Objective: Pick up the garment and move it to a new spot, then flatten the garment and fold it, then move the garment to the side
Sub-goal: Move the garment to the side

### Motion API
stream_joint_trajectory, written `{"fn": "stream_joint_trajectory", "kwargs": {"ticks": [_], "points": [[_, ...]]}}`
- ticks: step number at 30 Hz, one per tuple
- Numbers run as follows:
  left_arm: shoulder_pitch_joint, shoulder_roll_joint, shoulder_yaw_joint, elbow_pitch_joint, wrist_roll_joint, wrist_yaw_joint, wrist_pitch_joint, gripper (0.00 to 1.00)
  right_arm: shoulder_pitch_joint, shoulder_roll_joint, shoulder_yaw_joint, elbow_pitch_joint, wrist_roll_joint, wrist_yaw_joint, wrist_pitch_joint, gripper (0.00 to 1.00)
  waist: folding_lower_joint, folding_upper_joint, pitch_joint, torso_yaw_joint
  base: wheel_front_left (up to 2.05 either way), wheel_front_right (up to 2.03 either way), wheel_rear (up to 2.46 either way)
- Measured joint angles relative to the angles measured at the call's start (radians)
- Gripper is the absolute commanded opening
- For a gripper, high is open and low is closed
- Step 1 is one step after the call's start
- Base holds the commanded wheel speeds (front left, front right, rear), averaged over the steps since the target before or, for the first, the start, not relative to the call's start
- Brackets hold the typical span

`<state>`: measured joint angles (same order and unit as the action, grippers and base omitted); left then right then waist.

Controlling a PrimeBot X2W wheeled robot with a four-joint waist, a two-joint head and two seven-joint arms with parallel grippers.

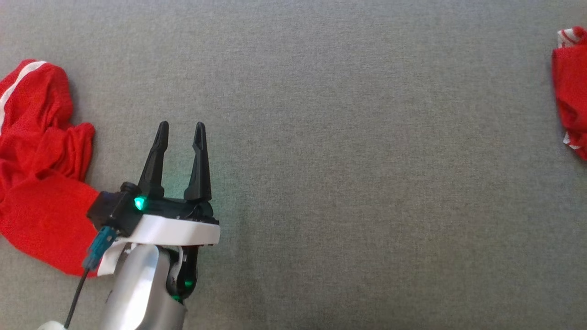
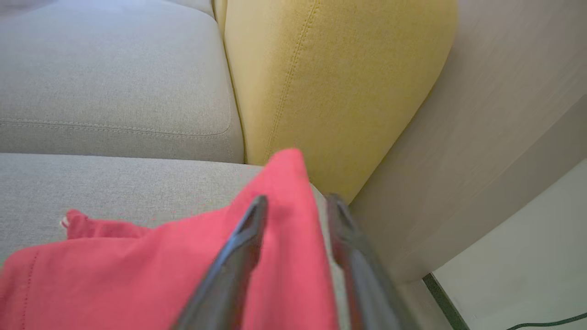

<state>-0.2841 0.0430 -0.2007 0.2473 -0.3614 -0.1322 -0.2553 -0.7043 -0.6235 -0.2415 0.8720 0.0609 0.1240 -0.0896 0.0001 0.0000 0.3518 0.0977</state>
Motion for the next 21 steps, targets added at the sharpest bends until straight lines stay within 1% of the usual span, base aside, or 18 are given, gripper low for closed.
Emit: {"fn": "stream_joint_trajectory", "kwargs": {"ticks": [4, 6, 8, 11, 14, 17, 18, 21], "points": [[-0.002, 0.0, 0.002, 0.007, -0.01, 0.0, 0.0, 1.0, -0.005, 0.039, -0.001, -0.009, -0.01, 0.0, -0.026, 1.0, 0.0, 0.0, -0.019, -0.008, 0.0, 0.0, 0.0], [-0.002, 0.0, 0.005, 0.009, -0.01, 0.0, 0.0, 1.0, -0.005, 0.072, 0.01, -0.029, -0.009, 0.0, -0.039, 1.0, 0.0, 0.0, -0.033, -0.014, 0.0, 0.0, 0.0], [-0.001, 0.0, 0.007, 0.01, -0.01, 0.0, 0.0, 1.0, -0.005, 0.111, 0.041, -0.062, -0.008, 0.0, -0.048, 1.0, 0.0, 0.0, -0.051, -0.02, 0.0, 0.0, 0.0], [0.005, 0.0, 0.01, 0.01, -0.01, 0.0, 0.0, 1.0, 0.0, 0.172, 0.094, -0.124, 0.006, 0.0, -0.056, 1.0, -0.0001, 0.0, -0.082, -0.03, 0.0, 0.0, 0.0], [0.012, 0.0, 0.015, 0.009, -0.015, 0.0, 0.0, 1.0, 0.021, 0.228, 0.125, -0.199, 0.039, 0.0, -0.057, 1.0, -0.0001, 0.0, -0.118, -0.038, 0.0, 0.0, 0.0], [0.035, 0.0, 0.033, 0.006, -0.028, 0.0, 0.0, 1.0, 0.075, 0.283, 0.152, -0.274, 0.063, 0.0, -0.057, 1.0, -0.0002, 0.0, -0.155, -0.046, 0.0, 0.0, 0.0], [0.052, 0.0, 0.041, 0.001, -0.02, 0.0, 0.0, 1.0, 0.12, 0.322, 0.172, -0.32, 0.076, 0.0, -0.056, 1.0, -0.0002, 0.0, -0.178, -0.051, 0.0, 0.0, 0.0], [0.068, 0.0, 0.043, -0.004, -0.018, 0.0, 0.0, 1.0, 0.184, 0.38, 0.184, -0.384, 0.099, 0.0, -0.05, 1.0, -0.0002, 0.0, -0.209, -0.056, 0.0, 0.0, 0.0]]}}
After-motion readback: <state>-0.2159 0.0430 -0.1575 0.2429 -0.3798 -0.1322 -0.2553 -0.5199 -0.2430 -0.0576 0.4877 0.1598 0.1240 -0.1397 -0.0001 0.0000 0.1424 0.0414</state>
